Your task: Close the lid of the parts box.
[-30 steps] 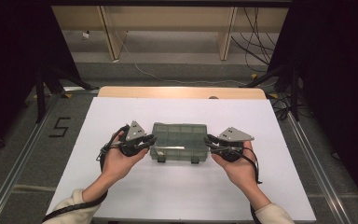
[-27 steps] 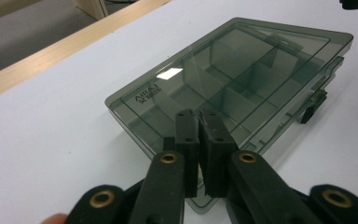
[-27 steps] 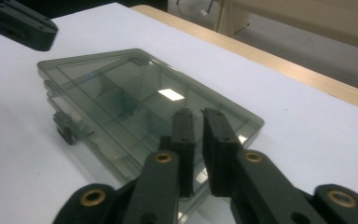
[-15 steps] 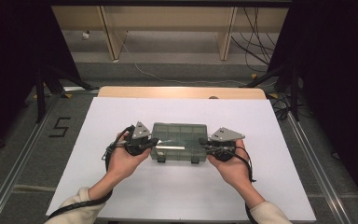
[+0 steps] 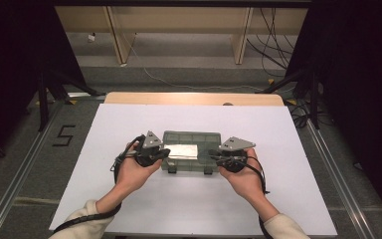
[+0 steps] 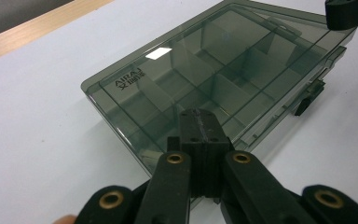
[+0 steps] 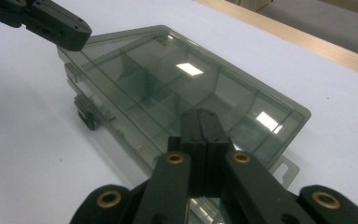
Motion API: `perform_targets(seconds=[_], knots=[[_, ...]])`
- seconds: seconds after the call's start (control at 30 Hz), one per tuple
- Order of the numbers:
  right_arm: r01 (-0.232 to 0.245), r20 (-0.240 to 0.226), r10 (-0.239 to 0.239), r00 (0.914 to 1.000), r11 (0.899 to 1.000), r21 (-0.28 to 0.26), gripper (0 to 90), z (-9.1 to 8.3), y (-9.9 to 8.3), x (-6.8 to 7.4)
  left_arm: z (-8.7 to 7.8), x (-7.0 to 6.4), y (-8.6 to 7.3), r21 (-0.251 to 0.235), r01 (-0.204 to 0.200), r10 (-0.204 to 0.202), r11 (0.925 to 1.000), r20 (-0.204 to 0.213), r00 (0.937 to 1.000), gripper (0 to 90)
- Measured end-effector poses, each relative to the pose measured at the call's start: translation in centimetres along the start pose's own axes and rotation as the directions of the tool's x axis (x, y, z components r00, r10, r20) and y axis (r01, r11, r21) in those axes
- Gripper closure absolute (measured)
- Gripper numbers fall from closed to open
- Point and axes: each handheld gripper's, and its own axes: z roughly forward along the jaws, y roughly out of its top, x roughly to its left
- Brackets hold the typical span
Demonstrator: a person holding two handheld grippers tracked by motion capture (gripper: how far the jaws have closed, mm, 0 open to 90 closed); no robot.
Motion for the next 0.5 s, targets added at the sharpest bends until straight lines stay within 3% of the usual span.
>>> perform_targets(seconds=[0.13,0.17,0.3,0.4,0.43,0.5], knots=[[-0.001,-0.007,0.001,1.0000,1.000,0.012,90.0,0.19,-0.07,0.08,0.06,-0.05,-0.01,0.001,0.001,-0.001,1.0000,0.003,1.0000,89.6],[0.004,-0.006,-0.004,1.0000,1.000,0.010,90.0,0.25,-0.09,0.05,0.21,-0.23,-0.05,-0.016,0.024,-0.024,0.9996,-0.005,0.9997,89.5],[0.000,-0.002,0.000,1.0000,1.000,0.018,90.0,0.33,-0.16,0.07,0.34,-0.27,-0.18,-0.017,0.034,-0.034,0.9993,0.001,0.9994,89.6],[-0.004,-0.004,0.004,1.0000,1.000,0.021,90.0,0.43,-0.25,0.03,0.35,-0.25,-0.19,-0.013,0.032,-0.032,0.9994,0.002,0.9995,89.6],[0.002,-0.002,-0.002,1.0000,1.000,0.020,90.0,0.48,-0.27,-0.01,0.19,-0.06,-0.17,0.012,0.002,-0.002,0.9999,0.007,1.0000,89.6],[-0.010,-0.007,0.010,0.9999,0.999,0.031,90.0,0.49,-0.33,0.05,0.24,-0.08,-0.20,0.013,0.004,-0.004,0.9999,0.009,1.0000,89.6]])
